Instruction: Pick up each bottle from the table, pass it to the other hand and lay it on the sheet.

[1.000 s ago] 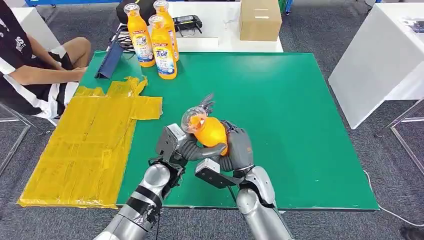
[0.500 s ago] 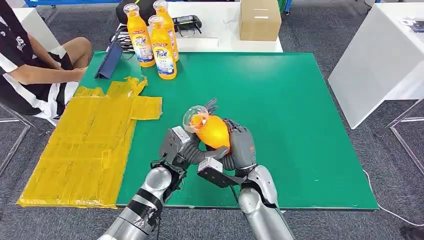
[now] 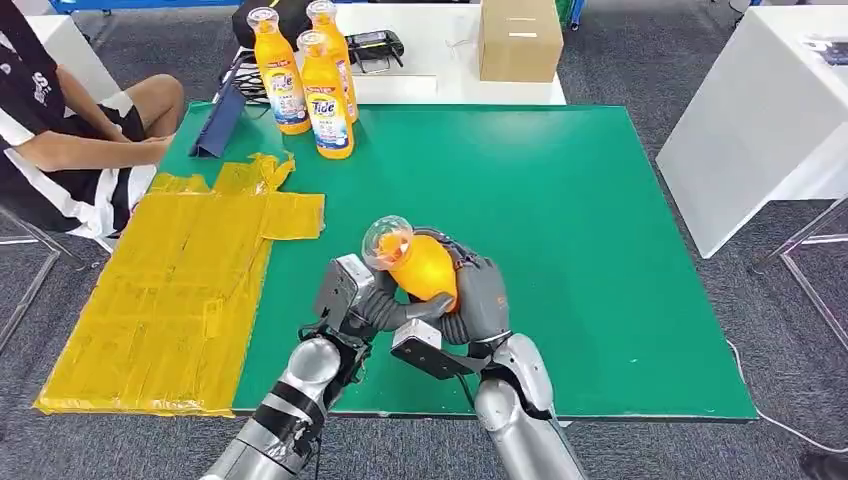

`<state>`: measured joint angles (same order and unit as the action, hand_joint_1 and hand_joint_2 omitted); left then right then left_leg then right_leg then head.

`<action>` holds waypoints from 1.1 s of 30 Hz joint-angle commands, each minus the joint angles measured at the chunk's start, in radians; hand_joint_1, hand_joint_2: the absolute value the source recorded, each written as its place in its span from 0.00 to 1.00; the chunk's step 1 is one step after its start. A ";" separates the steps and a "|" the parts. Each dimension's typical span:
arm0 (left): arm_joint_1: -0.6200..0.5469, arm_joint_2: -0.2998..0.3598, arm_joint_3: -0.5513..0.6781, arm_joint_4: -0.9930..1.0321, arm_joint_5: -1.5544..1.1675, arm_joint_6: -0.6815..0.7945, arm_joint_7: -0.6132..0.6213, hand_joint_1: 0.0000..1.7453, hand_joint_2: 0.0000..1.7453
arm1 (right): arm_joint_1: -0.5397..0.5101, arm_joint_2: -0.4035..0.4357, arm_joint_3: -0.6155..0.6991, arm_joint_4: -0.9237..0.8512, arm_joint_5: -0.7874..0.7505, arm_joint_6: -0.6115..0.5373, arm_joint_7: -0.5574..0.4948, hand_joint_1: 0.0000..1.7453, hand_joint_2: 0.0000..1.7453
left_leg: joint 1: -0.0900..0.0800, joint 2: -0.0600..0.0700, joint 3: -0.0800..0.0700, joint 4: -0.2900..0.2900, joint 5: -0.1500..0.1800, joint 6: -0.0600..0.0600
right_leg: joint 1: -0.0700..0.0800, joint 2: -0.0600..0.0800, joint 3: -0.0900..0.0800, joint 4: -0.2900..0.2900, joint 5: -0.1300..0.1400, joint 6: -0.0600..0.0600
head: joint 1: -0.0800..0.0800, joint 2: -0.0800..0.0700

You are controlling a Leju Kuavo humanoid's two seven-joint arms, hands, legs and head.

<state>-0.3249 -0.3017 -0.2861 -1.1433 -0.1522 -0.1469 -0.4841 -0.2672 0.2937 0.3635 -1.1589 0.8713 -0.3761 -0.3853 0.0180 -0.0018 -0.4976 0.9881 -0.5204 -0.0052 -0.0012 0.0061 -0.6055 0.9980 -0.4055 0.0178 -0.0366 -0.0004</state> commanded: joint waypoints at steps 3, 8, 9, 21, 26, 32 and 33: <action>-0.022 -0.003 -0.002 0.007 0.027 -0.019 0.015 1.00 1.00 | -0.037 -0.014 0.021 0.047 0.005 0.002 0.003 1.00 1.00 | 0.000 0.000 0.004 -0.002 0.000 0.001 | 0.000 0.000 0.003 -0.002 0.000 0.000 | 0.000 0.000; -0.025 0.002 0.005 0.000 0.028 -0.013 0.015 1.00 1.00 | -0.029 -0.016 0.021 0.033 0.001 0.001 -0.001 0.86 1.00 | 0.000 0.000 0.004 -0.002 -0.001 0.001 | 0.000 -0.001 0.004 -0.002 0.000 0.001 | 0.000 0.000; -0.025 0.002 0.005 0.000 0.028 -0.013 0.015 1.00 1.00 | -0.029 -0.016 0.021 0.033 0.001 0.001 -0.001 0.86 1.00 | 0.000 0.000 0.002 -0.001 0.000 0.001 | 0.000 0.000 0.002 -0.001 0.000 0.000 | 0.000 0.000; -0.053 0.007 0.074 0.005 0.029 0.033 0.027 1.00 1.00 | -0.012 -0.015 0.011 -0.003 -0.012 -0.009 -0.002 0.00 1.00 | 0.000 0.000 0.004 -0.002 0.000 0.001 | 0.000 -0.001 0.004 -0.002 0.000 0.000 | 0.000 0.000; -0.059 0.006 0.077 0.018 0.019 0.046 0.034 1.00 1.00 | -0.014 -0.013 0.011 0.000 -0.015 -0.011 -0.003 0.00 1.00 | 0.000 0.000 0.004 -0.002 0.000 0.001 | 0.000 -0.001 0.004 -0.002 0.000 0.000 | 0.000 0.000; -0.072 0.000 0.101 0.041 -0.053 0.133 0.037 1.00 1.00 | -0.016 -0.012 0.020 -0.001 -0.012 -0.009 0.001 0.00 1.00 | 0.000 0.000 0.003 -0.002 0.000 0.001 | 0.000 -0.001 0.003 -0.002 0.000 0.000 | 0.000 0.000; -0.073 0.001 0.104 0.044 -0.061 0.139 0.037 1.00 1.00 | -0.016 -0.012 0.021 0.000 -0.012 -0.009 0.001 0.00 1.00 | 0.000 0.000 0.001 -0.001 0.000 0.001 | 0.000 0.000 0.002 -0.001 0.000 0.000 | 0.000 0.000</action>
<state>-0.3381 -0.3021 -0.2426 -1.1654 -0.1702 -0.0701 -0.4601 -0.2578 0.3044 0.3639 -1.1727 0.8602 -0.3830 -0.3841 0.0179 -0.0018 -0.4976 0.9881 -0.5204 -0.0052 -0.0013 0.0061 -0.6054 0.9981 -0.4055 0.0178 -0.0370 -0.0004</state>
